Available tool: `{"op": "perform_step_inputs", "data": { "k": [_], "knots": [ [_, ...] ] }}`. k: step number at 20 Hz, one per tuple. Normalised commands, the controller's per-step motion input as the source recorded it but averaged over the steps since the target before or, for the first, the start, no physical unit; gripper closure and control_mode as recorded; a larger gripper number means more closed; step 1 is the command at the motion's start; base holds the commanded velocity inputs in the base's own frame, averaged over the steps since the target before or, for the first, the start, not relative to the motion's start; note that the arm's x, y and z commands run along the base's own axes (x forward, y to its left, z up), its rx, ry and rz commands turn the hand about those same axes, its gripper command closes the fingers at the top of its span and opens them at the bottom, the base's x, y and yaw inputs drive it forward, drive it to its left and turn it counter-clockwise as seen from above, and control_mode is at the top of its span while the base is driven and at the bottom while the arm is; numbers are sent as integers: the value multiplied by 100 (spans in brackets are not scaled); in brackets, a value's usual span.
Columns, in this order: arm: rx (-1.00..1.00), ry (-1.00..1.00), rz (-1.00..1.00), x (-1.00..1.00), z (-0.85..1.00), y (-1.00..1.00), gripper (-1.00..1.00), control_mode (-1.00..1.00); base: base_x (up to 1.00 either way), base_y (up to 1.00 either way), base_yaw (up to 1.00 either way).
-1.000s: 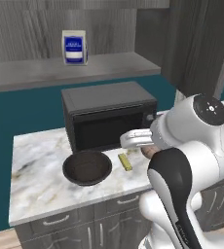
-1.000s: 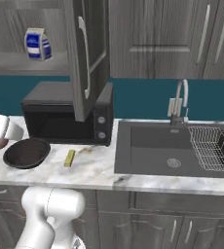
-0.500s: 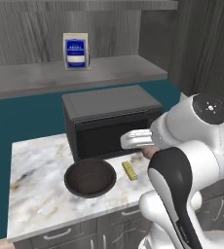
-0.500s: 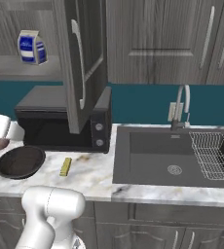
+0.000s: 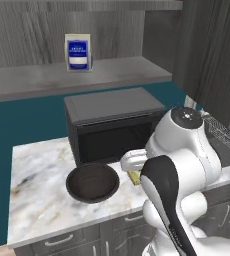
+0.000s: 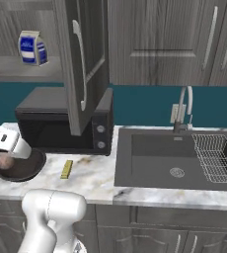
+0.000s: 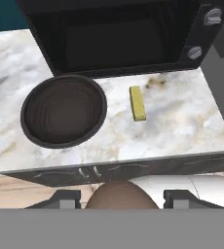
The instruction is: Pick the egg and butter from the fridge and place them by the bowl for mixing.
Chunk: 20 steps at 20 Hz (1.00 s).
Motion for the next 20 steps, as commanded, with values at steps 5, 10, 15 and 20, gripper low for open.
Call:
{"op": "perform_step_inputs", "data": {
  "k": [5,10,15,20],
  "knots": [
    [-10,3,0,30,-61,-19,100,-100,0,0,0],
    [0,0,0,78,-35,-32,100,-100,0,0,0],
    [0,0,0,90,-51,-4,100,-100,0,0,0],
    [-4,2,0,78,-45,0,100,-100,0,0,0]
  ]
}}
